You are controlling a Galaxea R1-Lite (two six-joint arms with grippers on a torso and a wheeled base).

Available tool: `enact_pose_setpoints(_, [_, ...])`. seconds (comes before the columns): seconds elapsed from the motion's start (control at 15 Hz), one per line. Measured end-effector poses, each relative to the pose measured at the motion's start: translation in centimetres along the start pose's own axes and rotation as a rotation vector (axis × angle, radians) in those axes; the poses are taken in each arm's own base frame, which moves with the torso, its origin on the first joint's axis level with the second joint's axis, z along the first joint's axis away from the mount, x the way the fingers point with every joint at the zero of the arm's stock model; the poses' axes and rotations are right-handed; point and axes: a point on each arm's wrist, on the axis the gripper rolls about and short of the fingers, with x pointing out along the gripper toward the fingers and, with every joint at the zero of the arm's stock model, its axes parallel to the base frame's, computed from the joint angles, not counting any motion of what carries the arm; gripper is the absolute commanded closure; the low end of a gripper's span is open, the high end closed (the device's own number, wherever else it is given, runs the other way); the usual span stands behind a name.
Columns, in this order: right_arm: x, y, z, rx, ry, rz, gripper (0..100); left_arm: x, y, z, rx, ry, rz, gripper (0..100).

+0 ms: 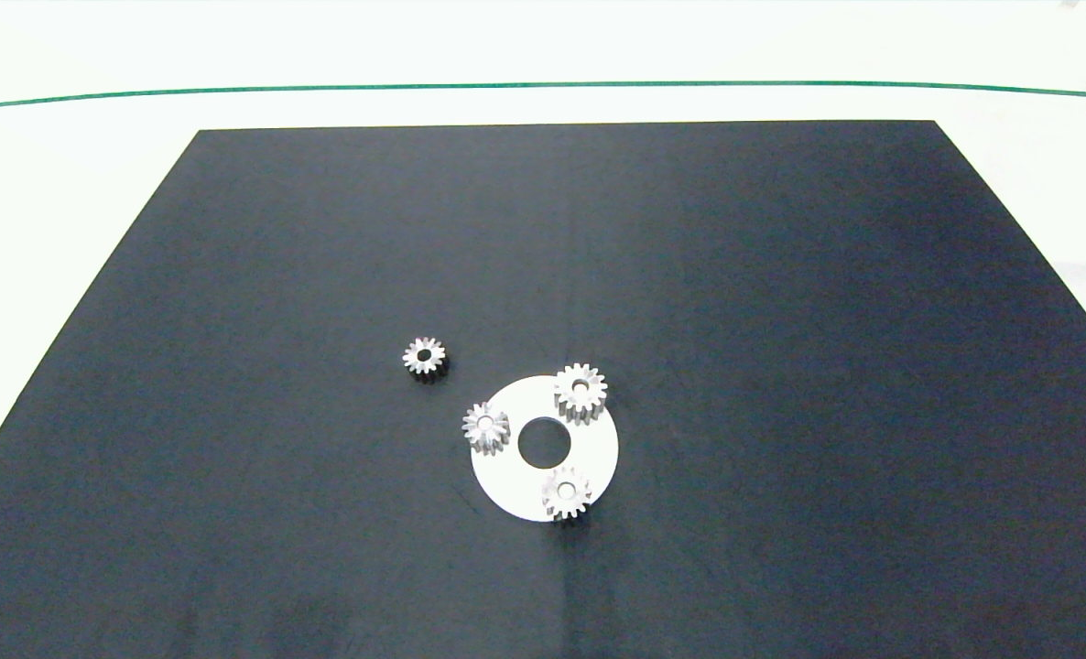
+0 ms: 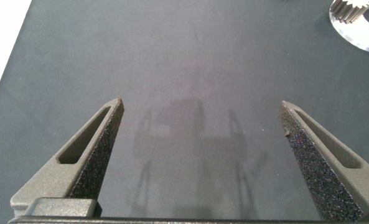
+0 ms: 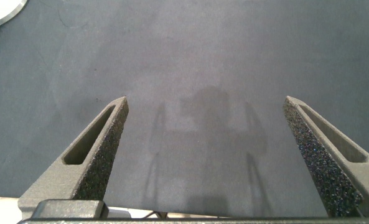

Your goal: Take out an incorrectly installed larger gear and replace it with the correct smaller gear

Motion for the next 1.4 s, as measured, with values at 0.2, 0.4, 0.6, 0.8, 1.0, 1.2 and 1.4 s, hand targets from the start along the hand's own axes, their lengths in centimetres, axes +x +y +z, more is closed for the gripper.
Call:
enact_pose_setpoints(0.2, [0.00,0.00,0.00,0.000,0.000,0.000,0,0.00,0.00,0.00,0.000,0.000,0.000,0])
enact_pose_setpoints(0.4, [0.00,0.00,0.00,0.000,0.000,0.000,0,0.00,0.00,0.00,0.000,0.000,0.000,0])
enact_pose_setpoints(0.6, [0.00,0.00,0.00,-0.001,0.000,0.000,0,0.00,0.00,0.00,0.000,0.000,0.000,0])
enact_pose_setpoints(0.8, [0.00,0.00,0.00,0.001,0.000,0.000,0,0.00,0.00,0.00,0.000,0.000,-0.001,0])
enact_pose_setpoints(1.0, [0.00,0.00,0.00,-0.001,0.000,-0.001,0,0.00,0.00,0.00,0.000,0.000,-0.001,0])
enact_pose_setpoints(1.2, [0.00,0.00,-0.03,-0.002,0.003,-0.003,0,0.00,0.01,0.00,0.000,0.000,0.000,0])
enact_pose_setpoints(1.4, [-0.04,-0.02,0.05,-0.009,0.004,-0.011,0,-0.02,0.02,0.03,0.008,0.002,0.003,0])
